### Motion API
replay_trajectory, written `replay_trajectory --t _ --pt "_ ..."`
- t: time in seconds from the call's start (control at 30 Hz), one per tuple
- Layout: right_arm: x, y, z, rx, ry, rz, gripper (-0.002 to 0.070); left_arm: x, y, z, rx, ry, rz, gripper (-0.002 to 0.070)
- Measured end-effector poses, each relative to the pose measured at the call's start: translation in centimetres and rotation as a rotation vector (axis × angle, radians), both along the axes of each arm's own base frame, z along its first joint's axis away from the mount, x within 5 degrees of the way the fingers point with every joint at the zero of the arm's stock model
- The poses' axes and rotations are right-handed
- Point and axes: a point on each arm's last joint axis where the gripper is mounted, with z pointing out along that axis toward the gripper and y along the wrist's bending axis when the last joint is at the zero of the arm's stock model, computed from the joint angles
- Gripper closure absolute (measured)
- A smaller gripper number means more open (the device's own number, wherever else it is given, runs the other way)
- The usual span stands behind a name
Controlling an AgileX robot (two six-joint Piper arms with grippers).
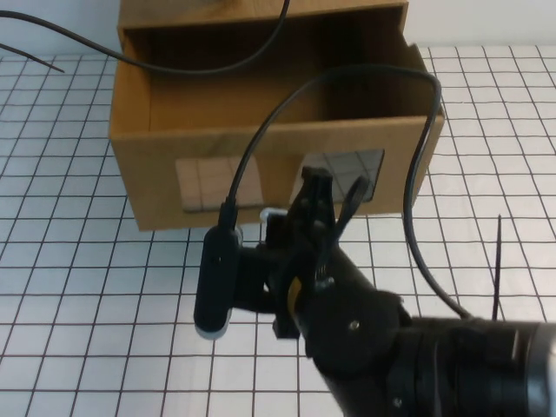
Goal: Open the shoe box
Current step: 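Pull the top drawer of the cardboard box fully open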
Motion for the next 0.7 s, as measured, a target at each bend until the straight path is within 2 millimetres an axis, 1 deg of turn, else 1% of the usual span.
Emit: replay_trajectory --t 0.1,0.27,0.4,0.5,0.6,0.7 --pt "-1.1 0.2 -0.1 0.013 0.037 -0.024 0.0669 0.0 0.0 0.0 -0.001 0.001 0.001 0.0677" --pt "-1.6 0.0 -0.2 0.022 0.063 -0.057 0.0668 0.0 0.0 0.0 -0.002 0.003 0.003 0.0677" --pt "-2.3 -0.3 0.2 0.06 0.118 -0.092 0.0647 0.0 0.0 0.0 -0.003 0.003 0.003 0.0677" --pt "-3.6 -0.6 1.2 0.113 0.168 -0.107 0.0624 -0.1 0.0 0.2 -0.004 0.002 0.003 0.0677" --pt "-5.1 -1.2 2.7 0.166 0.191 -0.109 0.061 -0.4 0.1 0.5 -0.002 -0.004 0.001 0.0677" --pt "-6.6 -2.2 4.7 0.22 0.2 -0.109 0.0606 -1.0 0.3 1.4 0.021 -0.015 -0.012 0.0677"
